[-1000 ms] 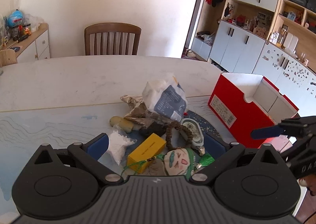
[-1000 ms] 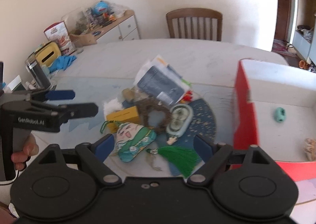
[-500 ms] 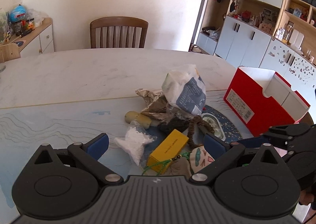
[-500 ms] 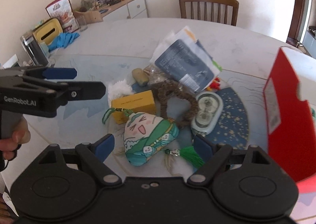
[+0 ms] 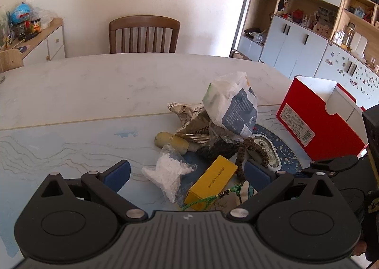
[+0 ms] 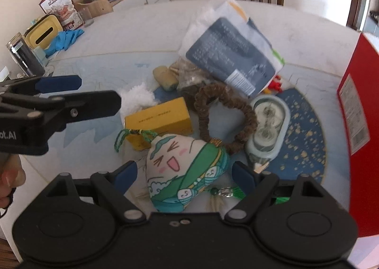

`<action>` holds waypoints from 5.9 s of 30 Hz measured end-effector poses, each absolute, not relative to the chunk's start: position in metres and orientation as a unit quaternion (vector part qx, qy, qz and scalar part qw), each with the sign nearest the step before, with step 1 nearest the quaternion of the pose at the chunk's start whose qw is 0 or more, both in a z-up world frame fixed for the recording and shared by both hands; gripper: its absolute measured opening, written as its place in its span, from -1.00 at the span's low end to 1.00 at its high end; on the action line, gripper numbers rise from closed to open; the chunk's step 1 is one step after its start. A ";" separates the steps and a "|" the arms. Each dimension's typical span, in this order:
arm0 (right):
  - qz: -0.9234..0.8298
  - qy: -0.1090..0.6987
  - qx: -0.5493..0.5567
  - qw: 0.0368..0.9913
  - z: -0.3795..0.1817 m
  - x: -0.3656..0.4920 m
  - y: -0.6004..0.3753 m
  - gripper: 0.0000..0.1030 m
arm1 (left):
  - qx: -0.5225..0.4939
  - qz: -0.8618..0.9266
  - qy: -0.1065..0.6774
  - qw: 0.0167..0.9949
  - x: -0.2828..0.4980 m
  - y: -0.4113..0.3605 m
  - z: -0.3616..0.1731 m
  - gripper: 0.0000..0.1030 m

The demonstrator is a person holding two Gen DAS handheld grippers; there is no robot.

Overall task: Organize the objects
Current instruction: 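Grasp the yellow box with the left tool while the right tool grasps the green plush charm, then carry both items into the red shoebox and open both tools to release, then withdraw both tools from the box back toward the remaining pile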

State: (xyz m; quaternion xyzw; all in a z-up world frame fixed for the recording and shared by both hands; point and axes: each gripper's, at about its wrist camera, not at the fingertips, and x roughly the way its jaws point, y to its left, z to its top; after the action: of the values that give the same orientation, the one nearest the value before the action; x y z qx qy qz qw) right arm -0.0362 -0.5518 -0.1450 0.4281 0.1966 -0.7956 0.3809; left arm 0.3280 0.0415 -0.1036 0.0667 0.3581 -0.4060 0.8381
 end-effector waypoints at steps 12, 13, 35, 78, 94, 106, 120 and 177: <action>-0.798 0.187 0.436 0.371 -0.147 -0.037 -0.551 0.63 | 0.098 -0.438 0.358 0.819 0.328 0.022 -0.113 0.90; -0.798 0.187 0.435 0.372 -0.147 -0.037 -0.551 0.63 | 0.100 -0.440 0.360 0.817 0.328 0.020 -0.114 0.86; -0.801 0.193 0.441 0.355 -0.138 -0.032 -0.506 0.24 | 0.183 -0.473 0.355 0.785 0.316 -0.019 -0.137 0.07; -0.842 0.158 0.362 0.366 0.023 -0.070 -0.389 0.21 | 0.124 -0.453 0.340 0.815 0.243 -0.080 -0.016 -0.43; -0.866 0.168 0.338 0.329 0.051 -0.161 -0.335 0.22 | 0.147 -0.473 0.324 0.806 0.197 -0.193 0.009 -0.43; -0.850 0.206 0.377 0.304 0.010 -0.219 -0.317 0.22 | 0.194 -0.475 0.362 0.778 0.178 -0.277 -0.031 -0.43; -0.825 0.232 0.436 0.273 -0.043 -0.261 -0.322 0.23 | 0.268 -0.422 0.447 0.742 0.185 -0.341 -0.086 -0.43; -0.824 0.198 0.454 0.276 0.003 -0.236 -0.328 0.48 | 0.214 -0.430 0.443 0.757 0.164 -0.312 -0.043 0.33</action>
State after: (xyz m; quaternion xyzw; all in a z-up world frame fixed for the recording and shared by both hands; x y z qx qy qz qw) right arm -0.2357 -0.3279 0.0026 0.4542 0.1979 -0.8236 0.2761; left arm 0.1641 -0.3116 -0.0428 0.2135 0.4432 -0.4299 0.7571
